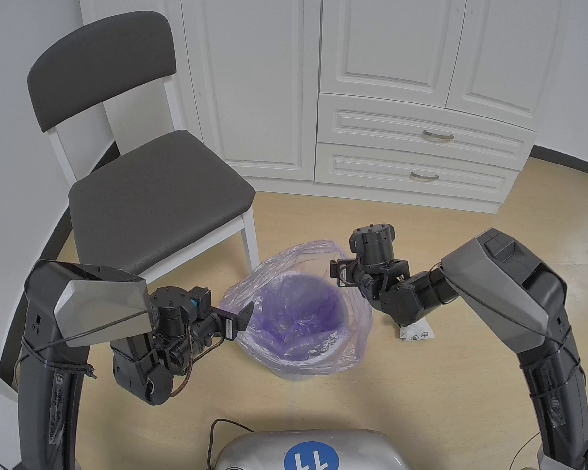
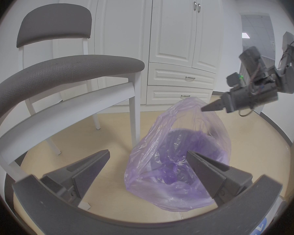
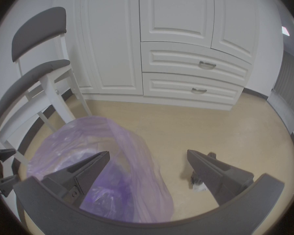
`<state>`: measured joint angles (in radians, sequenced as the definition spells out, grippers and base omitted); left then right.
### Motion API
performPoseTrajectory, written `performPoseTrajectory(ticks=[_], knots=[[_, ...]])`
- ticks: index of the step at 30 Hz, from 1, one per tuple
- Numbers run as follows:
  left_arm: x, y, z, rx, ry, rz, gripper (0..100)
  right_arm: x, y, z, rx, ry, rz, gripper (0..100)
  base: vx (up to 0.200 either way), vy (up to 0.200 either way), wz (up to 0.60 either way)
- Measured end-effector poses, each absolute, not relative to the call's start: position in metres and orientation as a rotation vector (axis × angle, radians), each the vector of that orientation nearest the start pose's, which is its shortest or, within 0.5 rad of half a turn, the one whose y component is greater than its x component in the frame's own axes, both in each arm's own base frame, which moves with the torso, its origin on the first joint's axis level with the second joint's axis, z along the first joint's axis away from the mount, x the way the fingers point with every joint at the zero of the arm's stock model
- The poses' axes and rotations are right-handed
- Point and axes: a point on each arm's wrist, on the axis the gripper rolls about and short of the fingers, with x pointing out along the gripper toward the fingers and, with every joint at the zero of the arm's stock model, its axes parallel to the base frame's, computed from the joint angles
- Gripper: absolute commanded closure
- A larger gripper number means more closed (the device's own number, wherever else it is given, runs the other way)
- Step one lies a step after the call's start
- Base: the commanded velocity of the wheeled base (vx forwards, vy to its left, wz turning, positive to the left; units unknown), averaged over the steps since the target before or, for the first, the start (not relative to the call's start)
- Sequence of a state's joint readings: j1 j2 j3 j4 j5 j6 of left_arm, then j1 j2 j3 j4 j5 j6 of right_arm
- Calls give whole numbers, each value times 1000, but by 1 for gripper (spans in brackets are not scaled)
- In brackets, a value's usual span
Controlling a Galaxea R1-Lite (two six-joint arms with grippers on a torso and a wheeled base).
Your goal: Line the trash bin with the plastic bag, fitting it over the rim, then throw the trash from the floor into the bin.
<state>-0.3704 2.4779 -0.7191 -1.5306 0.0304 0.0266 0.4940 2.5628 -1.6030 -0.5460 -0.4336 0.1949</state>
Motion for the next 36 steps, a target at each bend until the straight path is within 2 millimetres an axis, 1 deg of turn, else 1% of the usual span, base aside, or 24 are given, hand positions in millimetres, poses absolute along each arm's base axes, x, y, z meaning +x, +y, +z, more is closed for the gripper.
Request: performPoseTrajectory(ticks=[2,6,11,16,21,24,29,36], knots=[[355,-138,-25,69,217,-334,0,436,226,25,45,386,40,0,0,0,0],[363,-143,-25,63,202,-332,0,420,220,28,85,387,62,0,0,0,0],[377,-146,-28,65,248,-359,0,411,207,31,56,404,72,0,0,0,0],[384,-133,-23,36,349,-458,0,401,199,28,33,461,125,0,0,0,0],[390,-115,-9,-9,410,-457,0,390,194,21,8,562,176,0,0,0,0],[392,-111,-4,-17,445,-446,0,390,193,19,11,580,177,0,0,0,0],[401,-106,1,-25,437,-426,0,399,197,11,43,586,168,0,0,0,0],[408,-107,-14,-27,452,-422,0,414,194,-4,74,589,142,0,0,0,0]])
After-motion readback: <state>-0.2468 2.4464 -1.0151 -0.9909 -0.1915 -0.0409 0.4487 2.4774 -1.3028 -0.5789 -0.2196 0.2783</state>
